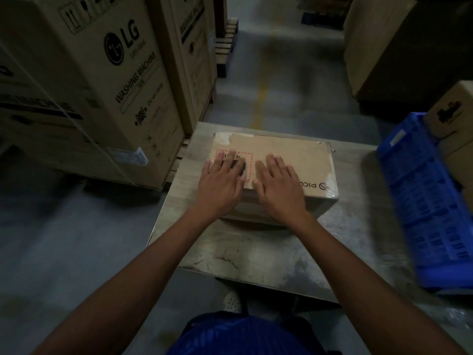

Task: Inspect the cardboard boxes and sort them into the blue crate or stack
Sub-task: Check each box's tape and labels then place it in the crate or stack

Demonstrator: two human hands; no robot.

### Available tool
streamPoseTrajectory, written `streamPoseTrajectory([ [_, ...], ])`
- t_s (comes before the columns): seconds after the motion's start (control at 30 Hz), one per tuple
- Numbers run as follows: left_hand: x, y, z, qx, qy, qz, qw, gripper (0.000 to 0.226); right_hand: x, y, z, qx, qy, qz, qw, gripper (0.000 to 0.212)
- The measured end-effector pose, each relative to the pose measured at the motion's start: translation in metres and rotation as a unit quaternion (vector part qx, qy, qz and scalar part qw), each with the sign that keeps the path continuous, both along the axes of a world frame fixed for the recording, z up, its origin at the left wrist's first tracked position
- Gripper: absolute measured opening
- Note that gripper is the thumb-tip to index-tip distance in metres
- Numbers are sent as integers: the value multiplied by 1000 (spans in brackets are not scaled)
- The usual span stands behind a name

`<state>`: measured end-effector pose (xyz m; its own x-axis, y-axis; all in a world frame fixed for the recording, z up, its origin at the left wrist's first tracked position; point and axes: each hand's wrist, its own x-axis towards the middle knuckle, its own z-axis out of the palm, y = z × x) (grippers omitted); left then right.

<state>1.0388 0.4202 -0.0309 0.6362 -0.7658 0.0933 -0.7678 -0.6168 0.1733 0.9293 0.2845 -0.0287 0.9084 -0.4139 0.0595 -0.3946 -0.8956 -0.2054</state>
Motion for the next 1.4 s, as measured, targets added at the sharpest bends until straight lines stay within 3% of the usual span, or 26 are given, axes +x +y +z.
streamPoseTrajectory([
  [0.23, 3, -2, 5, -11, 30, -17, 999, 54, 4, -11, 27, -36, 16, 25, 999, 49],
  [0.33, 19, -14, 11, -63, 17, -33, 997, 55, 24, -30, 41, -22, 52, 4, 998, 63],
  [0.47, 34, -26, 11, 31, 33, -37, 998, 57, 32, -35, 22, 2, 110, 13, 994, 74],
  [0.67, 36, -31, 14, 52, 42, -30, 997, 57, 33, -44, 23, 29, 112, 18, 993, 76],
  [0.83, 27, -54, 25, 17, 48, -51, 997, 68, 12, -67, 30, 92, -5, -43, 995, 71],
  [1.0, 14, -88, 13, 69, 41, -93, 992, 69, -9, -89, 17, -2, 76, -85, 993, 71],
  [1.23, 18, -92, 9, 82, 34, -92, 992, 67, -7, -96, 19, 10, 100, -69, 992, 72],
  [1.3, 16, -93, 11, 54, 43, -92, 993, 65, -7, -97, 30, 17, 114, -62, 991, 72],
  [1.4, 6, -80, 13, -65, 44, -112, 991, 58, -24, -91, 41, 37, 62, -65, 995, 65],
])
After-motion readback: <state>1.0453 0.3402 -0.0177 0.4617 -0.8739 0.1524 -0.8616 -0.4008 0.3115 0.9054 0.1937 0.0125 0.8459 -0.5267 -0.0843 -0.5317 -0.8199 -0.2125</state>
